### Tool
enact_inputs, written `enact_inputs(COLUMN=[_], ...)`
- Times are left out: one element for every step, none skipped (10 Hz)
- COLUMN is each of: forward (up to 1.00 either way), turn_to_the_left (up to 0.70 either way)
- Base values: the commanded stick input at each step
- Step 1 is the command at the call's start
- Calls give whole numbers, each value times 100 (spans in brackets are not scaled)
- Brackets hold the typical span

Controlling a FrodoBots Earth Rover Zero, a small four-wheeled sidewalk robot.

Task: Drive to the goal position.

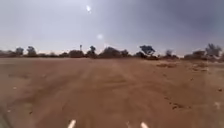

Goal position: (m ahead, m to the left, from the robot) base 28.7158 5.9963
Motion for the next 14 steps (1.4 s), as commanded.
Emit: enact_inputs(forward=[70, 70, 70, 70, 70, 70, 70, 70, 70, 70, 70, 70, 70, 70], turn_to_the_left=[0, 0, 0, 0, 0, 0, 0, 0, 0, 0, 0, 0, 0, 0])
